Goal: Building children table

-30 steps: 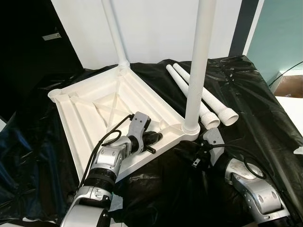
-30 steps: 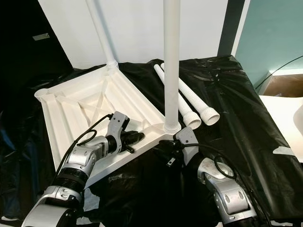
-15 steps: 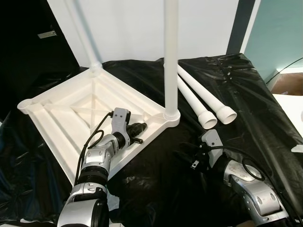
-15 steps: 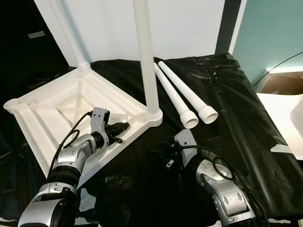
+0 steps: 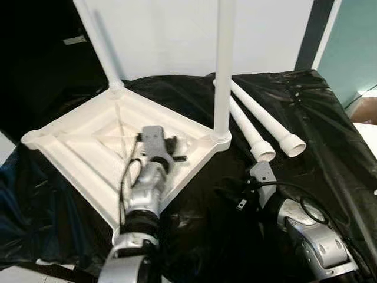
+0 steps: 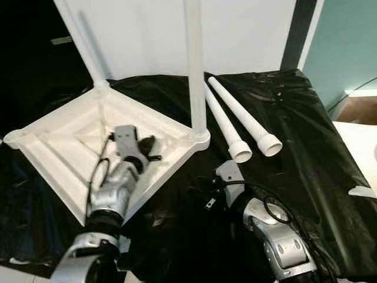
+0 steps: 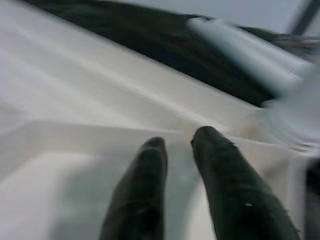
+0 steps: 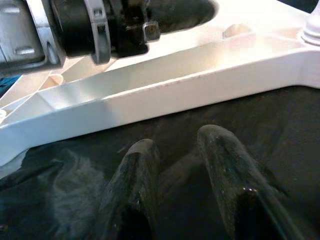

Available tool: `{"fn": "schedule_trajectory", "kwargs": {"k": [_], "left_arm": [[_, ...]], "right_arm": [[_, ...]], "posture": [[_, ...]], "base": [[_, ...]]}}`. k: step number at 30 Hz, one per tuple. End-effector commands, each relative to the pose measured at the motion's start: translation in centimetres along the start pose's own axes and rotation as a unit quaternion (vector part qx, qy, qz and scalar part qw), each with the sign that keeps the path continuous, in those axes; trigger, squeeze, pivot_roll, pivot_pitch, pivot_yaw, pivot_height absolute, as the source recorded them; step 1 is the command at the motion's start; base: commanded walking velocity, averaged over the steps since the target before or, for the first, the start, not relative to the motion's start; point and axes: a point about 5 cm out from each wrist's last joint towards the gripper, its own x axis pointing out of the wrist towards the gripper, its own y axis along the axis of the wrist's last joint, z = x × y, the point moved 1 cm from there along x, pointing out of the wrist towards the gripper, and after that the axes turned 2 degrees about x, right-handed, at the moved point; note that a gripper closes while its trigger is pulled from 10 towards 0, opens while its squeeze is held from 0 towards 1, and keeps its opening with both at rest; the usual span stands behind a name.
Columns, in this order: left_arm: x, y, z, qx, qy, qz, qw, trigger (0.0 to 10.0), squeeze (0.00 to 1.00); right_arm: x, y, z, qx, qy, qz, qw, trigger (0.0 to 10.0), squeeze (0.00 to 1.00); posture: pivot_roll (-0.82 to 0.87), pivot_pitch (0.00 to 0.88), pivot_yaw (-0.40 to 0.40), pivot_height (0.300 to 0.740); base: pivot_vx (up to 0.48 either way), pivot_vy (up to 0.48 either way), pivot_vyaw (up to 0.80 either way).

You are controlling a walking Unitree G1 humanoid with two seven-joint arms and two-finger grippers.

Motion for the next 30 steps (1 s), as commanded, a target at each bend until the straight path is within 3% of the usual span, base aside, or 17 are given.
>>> {"fn": "schedule_trajectory", "kwargs": {"k": [1, 2, 3, 4, 9, 12, 14, 18, 25, 27, 28, 29, 30], "left_arm": [[-0.4, 0.6, 1.8, 0.004, -0.123, 0.012, 0.992, 10.0, 1.00], [-0.6, 0.7, 2.2, 0.020, -0.160, 0.000, 0.987, 10.0, 0.52], [-0.8, 0.7, 2.5, 0.032, -0.180, -0.009, 0.983, 10.0, 0.52], [-0.9, 0.5, 2.2, 0.053, -0.183, -0.025, 0.981, 10.0, 0.00], [-2.5, 0.2, 1.4, 0.085, -0.249, -0.056, 0.963, 10.0, 0.00], [-2.8, 0.2, 1.5, 0.087, -0.256, -0.058, 0.961, 10.0, 0.00], [-4.4, -0.3, 1.5, 0.084, -0.304, -0.080, 0.946, 10.0, 0.00], [-5.0, -0.7, 1.3, 0.085, -0.314, -0.097, 0.941, 10.0, 0.00], [-4.4, -2.5, -0.9, 0.144, -0.241, -0.158, 0.947, 10.0, 0.00], [-4.6, -3.5, -1.8, 0.174, -0.218, -0.203, 0.939, 10.0, 0.00], [-4.6, -3.5, -1.8, 0.174, -0.218, -0.203, 0.939, 10.0, 0.00], [-4.7, -4.5, -2.8, 0.199, -0.184, -0.244, 0.931, 10.0, 0.00], [-4.6, -4.8, -3.1, 0.206, -0.171, -0.257, 0.929, 10.0, 0.00]], "right_arm": [[0.0, -0.2, -0.1, 0.000, 0.000, -0.003, 1.000, 10.0, 0.00], [0.0, -0.2, -0.1, 0.000, 0.000, -0.003, 1.000, 10.0, 0.00], [0.0, -0.2, -0.1, 0.000, 0.000, -0.004, 1.000, 10.0, 0.00], [0.0, -0.2, -0.1, 0.000, -0.001, -0.004, 1.000, 10.0, 0.00], [0.0, -0.3, -0.2, 0.000, -0.002, -0.004, 1.000, 10.0, 0.00], [0.1, -0.3, -0.2, 0.000, -0.002, -0.004, 1.000, 10.0, 0.00], [0.1, -0.4, -0.2, 0.001, 0.000, -0.004, 1.000, 10.0, 0.00], [0.2, -0.4, -0.2, 0.001, 0.001, -0.004, 1.000, 10.0, 0.00], [0.4, -0.3, -0.2, -0.001, 0.004, -0.003, 1.000, 10.0, 0.00], [0.4, -0.3, -0.2, -0.002, 0.004, -0.003, 1.000, 10.0, 0.00], [0.4, -0.3, -0.2, -0.002, 0.004, -0.003, 1.000, 10.0, 0.00], [0.3, -0.3, -0.2, -0.003, 0.003, -0.003, 1.000, 10.0, 0.00], [0.3, -0.3, -0.2, -0.004, 0.002, -0.003, 1.000, 10.0, 0.00]], "posture": [[-0.06, 0.000, 0.109, 0.740], [-0.06, 0.000, 0.113, 0.740], [-0.06, 0.000, 0.113, 0.740], [-0.06, 0.000, 0.113, 0.740], [-0.06, 0.000, 0.116, 0.740], [-0.06, 0.000, 0.116, 0.740], [-0.06, 0.000, 0.116, 0.740], [-0.05, 0.000, 0.114, 0.740], [-0.05, 0.000, 0.109, 0.740], [-0.05, 0.000, 0.108, 0.740], [-0.05, 0.000, 0.108, 0.740], [-0.05, 0.000, 0.108, 0.740], [-0.05, 0.000, 0.108, 0.740]], "base": [[0.000, 0.000, 0.00], [0.000, 0.000, 0.00], [0.000, 0.000, 0.00], [0.000, 0.000, 0.00], [0.000, 0.000, 0.00], [0.000, 0.000, 0.00], [0.000, 0.000, 0.00], [0.000, 0.000, 0.00], [0.000, 0.000, 0.00], [0.000, 0.000, 0.00], [0.000, 0.000, 0.00], [0.000, 0.000, 0.00], [0.000, 0.000, 0.00]]}}
